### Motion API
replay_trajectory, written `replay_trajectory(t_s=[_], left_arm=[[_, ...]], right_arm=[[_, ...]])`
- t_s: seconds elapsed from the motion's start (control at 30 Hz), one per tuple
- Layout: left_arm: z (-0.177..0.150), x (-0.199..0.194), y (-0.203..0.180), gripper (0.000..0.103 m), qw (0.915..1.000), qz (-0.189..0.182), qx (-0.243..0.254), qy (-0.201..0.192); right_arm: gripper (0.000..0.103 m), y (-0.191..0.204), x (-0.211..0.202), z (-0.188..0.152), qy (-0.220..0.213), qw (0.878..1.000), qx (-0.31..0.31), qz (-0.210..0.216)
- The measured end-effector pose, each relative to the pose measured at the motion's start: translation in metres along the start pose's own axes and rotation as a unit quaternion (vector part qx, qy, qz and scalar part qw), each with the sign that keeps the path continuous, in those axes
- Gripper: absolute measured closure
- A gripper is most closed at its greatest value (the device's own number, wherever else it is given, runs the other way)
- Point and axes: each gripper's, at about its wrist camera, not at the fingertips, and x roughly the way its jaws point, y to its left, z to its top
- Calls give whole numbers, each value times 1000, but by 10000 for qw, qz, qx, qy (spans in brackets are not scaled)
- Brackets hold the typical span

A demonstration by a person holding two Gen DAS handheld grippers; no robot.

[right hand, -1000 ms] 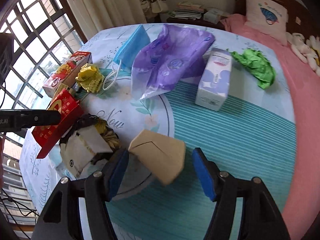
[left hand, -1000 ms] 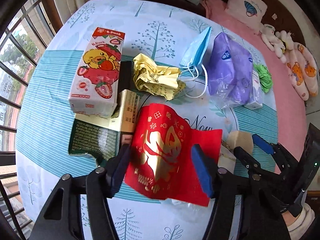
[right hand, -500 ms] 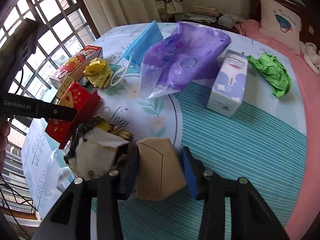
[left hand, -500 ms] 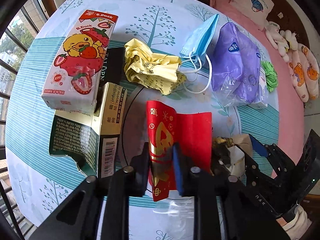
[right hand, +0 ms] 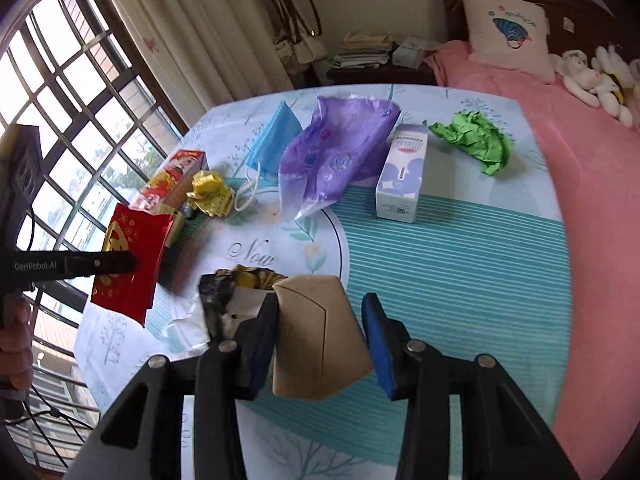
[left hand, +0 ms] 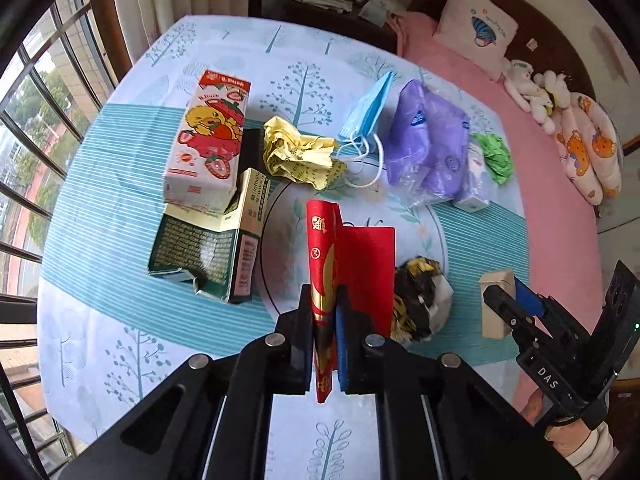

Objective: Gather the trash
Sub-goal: 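Carry the red packet and beige box over the trash bin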

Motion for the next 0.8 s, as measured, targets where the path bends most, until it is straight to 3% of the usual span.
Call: replay_trajectory(t_s=[0.23,0.53,0.8], left_arm=[[-43,-60,12,96,9983,-272,424,-300],[-127,-126,54,96,9920,-402,1069,-535],[-203,-152,87,96,9858,-412,1546,-515]], right_arm=[[61,52,-53,-35,-388,9991,119,-138],[61,140,-109,-118,-779,9949,553,-321],[61,201,-119,-190,-533,9960,558,-461]])
